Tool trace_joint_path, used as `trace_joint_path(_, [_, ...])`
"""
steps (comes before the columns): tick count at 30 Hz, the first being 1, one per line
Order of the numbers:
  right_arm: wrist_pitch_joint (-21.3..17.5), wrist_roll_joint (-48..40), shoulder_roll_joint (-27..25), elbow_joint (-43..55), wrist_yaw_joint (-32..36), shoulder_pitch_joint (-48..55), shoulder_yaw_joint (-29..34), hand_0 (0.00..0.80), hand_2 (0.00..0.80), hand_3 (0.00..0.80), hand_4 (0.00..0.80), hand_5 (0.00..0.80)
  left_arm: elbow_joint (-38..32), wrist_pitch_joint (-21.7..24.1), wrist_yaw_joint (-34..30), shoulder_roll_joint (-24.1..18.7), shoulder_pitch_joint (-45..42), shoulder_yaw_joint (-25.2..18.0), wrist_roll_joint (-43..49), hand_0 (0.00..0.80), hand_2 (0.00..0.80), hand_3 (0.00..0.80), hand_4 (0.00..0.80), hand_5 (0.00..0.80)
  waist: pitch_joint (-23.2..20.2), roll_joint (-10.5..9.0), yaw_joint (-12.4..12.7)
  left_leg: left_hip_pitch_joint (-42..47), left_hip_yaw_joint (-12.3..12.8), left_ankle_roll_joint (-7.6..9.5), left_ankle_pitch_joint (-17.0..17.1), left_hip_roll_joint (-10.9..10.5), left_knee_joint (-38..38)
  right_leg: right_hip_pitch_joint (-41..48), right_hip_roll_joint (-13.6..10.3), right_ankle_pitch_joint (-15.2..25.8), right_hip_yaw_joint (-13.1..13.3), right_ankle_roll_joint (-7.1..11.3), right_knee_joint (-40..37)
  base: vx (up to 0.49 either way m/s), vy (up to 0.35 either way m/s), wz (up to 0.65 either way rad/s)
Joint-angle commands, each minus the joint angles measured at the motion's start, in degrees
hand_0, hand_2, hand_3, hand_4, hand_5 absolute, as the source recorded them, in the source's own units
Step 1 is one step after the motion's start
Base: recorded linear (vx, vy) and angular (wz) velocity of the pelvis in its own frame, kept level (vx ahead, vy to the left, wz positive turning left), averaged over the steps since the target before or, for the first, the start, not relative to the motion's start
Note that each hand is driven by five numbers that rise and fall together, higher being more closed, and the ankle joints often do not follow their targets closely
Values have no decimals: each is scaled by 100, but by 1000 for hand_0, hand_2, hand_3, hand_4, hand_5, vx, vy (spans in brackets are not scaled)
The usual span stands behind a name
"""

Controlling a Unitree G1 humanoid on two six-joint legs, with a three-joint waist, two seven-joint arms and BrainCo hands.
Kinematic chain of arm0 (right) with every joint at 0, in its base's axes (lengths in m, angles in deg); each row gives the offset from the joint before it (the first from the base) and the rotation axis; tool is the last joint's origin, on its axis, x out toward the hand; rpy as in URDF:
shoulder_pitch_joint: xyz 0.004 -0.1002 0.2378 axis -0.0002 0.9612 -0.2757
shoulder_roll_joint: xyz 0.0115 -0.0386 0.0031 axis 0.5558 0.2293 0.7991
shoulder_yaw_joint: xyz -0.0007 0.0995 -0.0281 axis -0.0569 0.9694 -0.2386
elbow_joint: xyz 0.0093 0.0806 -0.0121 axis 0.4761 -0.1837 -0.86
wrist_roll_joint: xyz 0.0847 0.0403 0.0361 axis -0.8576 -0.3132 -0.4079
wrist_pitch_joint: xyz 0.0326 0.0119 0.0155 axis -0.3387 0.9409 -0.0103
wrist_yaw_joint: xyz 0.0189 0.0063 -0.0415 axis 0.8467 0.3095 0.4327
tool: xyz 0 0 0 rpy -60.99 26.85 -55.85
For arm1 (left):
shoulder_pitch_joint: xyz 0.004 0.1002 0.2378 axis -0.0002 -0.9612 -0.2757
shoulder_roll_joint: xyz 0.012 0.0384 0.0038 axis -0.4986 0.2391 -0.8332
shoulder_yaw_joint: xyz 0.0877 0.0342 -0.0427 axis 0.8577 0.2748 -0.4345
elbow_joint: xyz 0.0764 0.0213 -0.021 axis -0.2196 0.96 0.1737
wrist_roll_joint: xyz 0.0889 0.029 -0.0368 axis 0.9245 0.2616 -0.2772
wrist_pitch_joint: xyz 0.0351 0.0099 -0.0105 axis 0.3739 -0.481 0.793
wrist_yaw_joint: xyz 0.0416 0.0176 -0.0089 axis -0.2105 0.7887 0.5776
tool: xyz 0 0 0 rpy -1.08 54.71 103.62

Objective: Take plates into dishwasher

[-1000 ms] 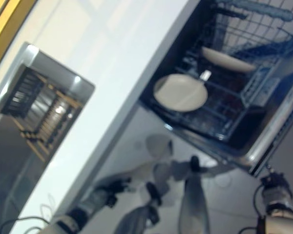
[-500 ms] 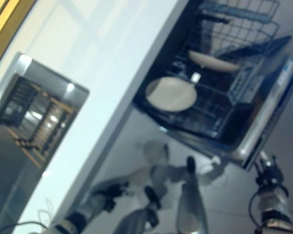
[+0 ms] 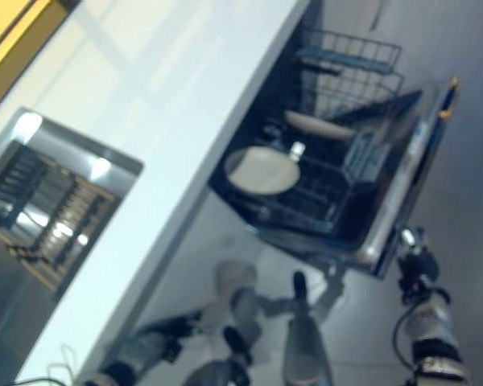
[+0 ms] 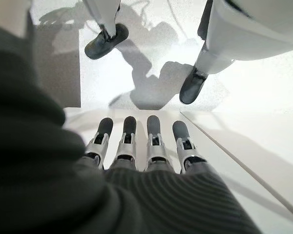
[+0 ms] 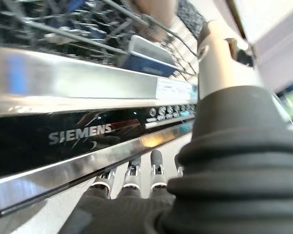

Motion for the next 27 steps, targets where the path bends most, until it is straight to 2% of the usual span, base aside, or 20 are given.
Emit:
trace_joint_path(1, [263, 535, 115, 947, 537, -586, -498, 0, 0, 0, 0, 0, 106, -68, 20, -591, 250, -165, 380, 0, 0, 0, 0, 0, -353, -456, 337, -442, -175, 103, 224, 111, 294, 517, -507, -752, 47, 434, 444, 14, -45, 0])
trace_joint_path(5, [448, 632, -32, 899, 358, -766, -697, 0, 0, 0, 0, 0, 99, -81, -7, -635, 310, -111, 386, 0, 0, 0, 0, 0, -328, -504, 387, -460, -271, 106, 239, 99, 289, 520, -500, -774, 57, 433, 497, 5, -18, 0])
trace_joint_path(9, [795, 976, -68, 649, -119, -935, -804, 0, 0, 0, 0, 0, 137, -101, -6, -678, 373, -80, 421, 0, 0, 0, 0, 0, -279, -560, 450, -462, -369, 120, 295, 61, 180, 520, -449, -744, 69, 443, 472, 2, -43, 6])
trace_joint_path(13, [1004, 1105, -99, 495, -71, -995, -917, 0, 0, 0, 0, 0, 139, -91, -48, -746, 454, -64, 453, 0, 0, 0, 0, 0, -196, -579, 497, -498, -507, 141, 343, 22, 101, 514, -402, -736, 128, 432, 473, -20, -46, 8])
trace_joint_path(19, [1136, 866, -36, 560, -77, -1194, -1196, 0, 0, 0, 0, 0, 162, -91, -51, -760, 601, 27, 397, 0, 0, 0, 0, 0, -101, -563, 548, -570, -688, 163, 381, -31, 59, 455, -398, -731, 177, 424, 515, -5, -15, 13])
trace_joint_path(27, [1233, 213, 336, 477, -624, -1441, -1245, 0, 0, 0, 0, 0, 142, -139, 3, -660, 765, 110, 237, 0, 0, 0, 0, 0, 15, -423, 617, -729, -869, 202, 417, -151, 15, 337, -382, -712, 247, 402, 535, -9, 16, 8])
